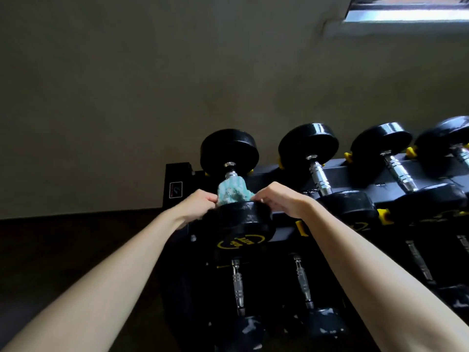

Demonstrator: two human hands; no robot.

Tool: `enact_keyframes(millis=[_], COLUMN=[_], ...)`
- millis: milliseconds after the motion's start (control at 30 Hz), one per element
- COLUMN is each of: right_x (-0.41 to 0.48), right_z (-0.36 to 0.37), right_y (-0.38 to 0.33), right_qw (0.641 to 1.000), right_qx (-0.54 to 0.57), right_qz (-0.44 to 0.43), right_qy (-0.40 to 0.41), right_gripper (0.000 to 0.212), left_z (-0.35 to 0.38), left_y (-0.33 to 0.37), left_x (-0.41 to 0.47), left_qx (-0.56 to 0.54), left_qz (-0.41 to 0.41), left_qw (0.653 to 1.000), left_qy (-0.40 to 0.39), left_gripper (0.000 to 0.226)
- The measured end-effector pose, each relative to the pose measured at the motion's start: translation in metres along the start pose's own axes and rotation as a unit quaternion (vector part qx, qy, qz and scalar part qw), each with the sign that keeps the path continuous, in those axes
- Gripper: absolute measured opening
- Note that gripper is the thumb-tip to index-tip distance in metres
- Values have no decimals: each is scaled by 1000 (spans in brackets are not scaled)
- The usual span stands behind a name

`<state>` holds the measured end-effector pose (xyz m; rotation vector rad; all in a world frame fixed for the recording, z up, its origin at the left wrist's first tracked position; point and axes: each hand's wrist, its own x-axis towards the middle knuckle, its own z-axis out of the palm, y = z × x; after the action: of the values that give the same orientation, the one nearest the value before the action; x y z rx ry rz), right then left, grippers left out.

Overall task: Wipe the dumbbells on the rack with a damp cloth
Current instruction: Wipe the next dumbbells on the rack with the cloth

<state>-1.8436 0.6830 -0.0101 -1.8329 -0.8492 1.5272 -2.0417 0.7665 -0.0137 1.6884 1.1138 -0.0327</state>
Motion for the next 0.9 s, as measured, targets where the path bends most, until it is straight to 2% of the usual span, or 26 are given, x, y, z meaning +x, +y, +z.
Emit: enact_keyframes(millis=[67,167,233,300,400,467,567,667,767,900], right_x=[-13,-34,-53,-74,-101,-115,-139,-159,-180,-203], right_z=[3,9,11,16,25,30,38,39,36,41], right_y=[-1,4,10,20,34,42,51,66,80,99], right_qw=[998,990,987,985,985,985,983,986,979,987], right_qx=[-30,-53,-36,-54,-68,-91,-133,-17,-9,-38], right_qz=[-38,-89,-112,-129,-138,-126,-106,-111,-97,-42], right_qy=[34,98,107,96,80,68,66,127,177,150], right_gripper=[11,9,16,13,24,14,34,21,10,33], left_z=[8,30,50,71,90,93,96,97,98,121], left_y=[9,14,12,8,3,4,2,0,12,50], left_x=[-16,-45,-65,-82,-102,-115,-134,-155,-178,-205], left_qx=[52,137,121,110,111,135,156,32,-58,-85], left_qz=[16,40,55,73,72,56,44,35,83,184], left_qw=[996,968,953,944,944,950,965,964,949,956], left_qy=[73,207,271,303,303,275,208,261,300,214], left_gripper=[24,24,22,20,20,24,32,33,28,33])
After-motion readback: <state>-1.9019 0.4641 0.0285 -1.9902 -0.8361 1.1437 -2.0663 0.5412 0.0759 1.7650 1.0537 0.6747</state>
